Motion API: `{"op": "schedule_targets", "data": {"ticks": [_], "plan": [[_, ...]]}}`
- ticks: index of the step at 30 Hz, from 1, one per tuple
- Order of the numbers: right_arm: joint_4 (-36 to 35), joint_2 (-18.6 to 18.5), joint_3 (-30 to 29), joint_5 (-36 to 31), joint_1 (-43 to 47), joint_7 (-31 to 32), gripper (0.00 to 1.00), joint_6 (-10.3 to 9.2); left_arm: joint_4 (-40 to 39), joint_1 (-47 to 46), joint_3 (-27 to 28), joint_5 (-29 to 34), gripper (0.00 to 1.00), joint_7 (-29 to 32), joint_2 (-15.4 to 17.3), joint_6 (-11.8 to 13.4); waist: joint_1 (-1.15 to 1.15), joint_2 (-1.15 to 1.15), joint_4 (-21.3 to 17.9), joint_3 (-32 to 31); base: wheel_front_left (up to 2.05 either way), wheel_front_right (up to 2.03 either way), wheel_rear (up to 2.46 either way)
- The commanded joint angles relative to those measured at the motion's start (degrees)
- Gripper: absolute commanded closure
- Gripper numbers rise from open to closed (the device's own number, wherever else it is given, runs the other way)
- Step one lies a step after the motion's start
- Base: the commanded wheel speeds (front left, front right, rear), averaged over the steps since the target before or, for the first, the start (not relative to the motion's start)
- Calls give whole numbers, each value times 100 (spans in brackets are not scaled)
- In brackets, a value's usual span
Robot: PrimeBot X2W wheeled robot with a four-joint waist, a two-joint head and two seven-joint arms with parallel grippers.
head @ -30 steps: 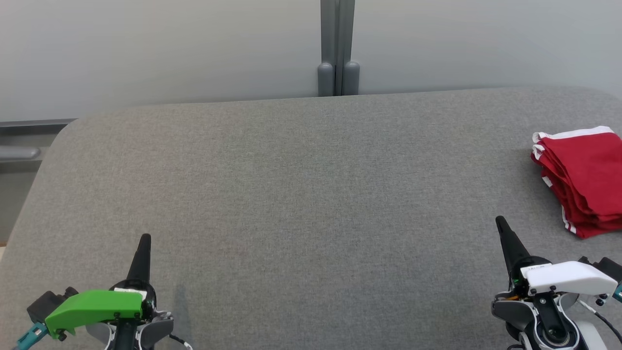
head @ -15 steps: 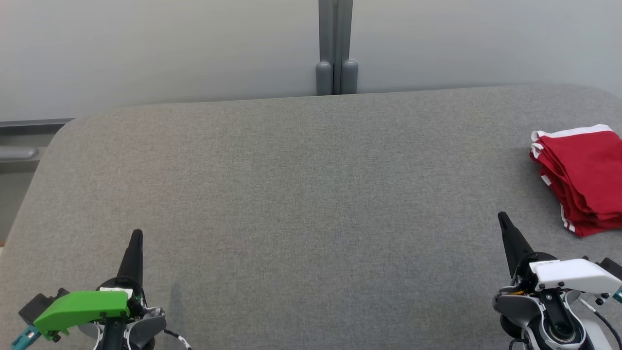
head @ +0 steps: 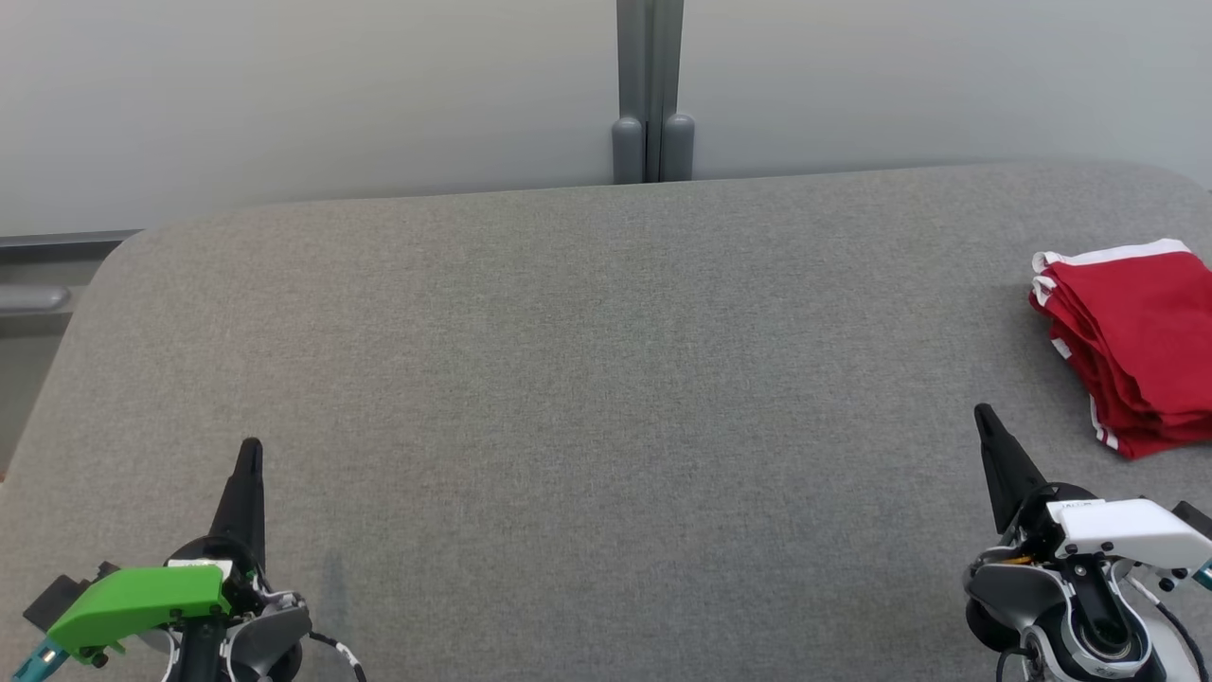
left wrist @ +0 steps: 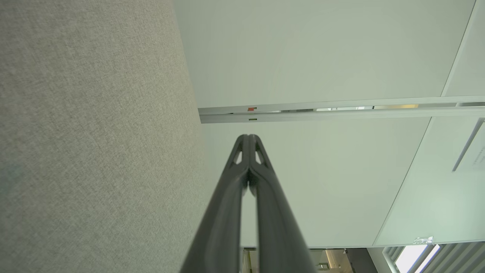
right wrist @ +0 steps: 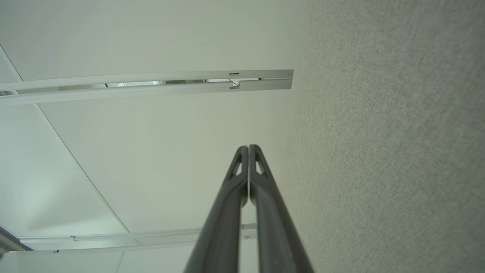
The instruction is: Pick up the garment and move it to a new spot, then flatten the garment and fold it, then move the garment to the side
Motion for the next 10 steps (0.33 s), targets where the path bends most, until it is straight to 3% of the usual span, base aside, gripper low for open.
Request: {"op": "schedule_targets", "data": {"ticks": [1, 10], "plan": [[12, -7, -25, 104, -67, 44, 100, 0, -22, -98, 44, -81, 100, 33, -2, -46, 0, 0, -2, 1, 0, 0, 0], [13, 3, -34, 62, -57, 47, 100, 0, -18, -84, 36, -69, 100, 30, -1, -38, 0, 0, -2, 1, 0, 0, 0]]}}
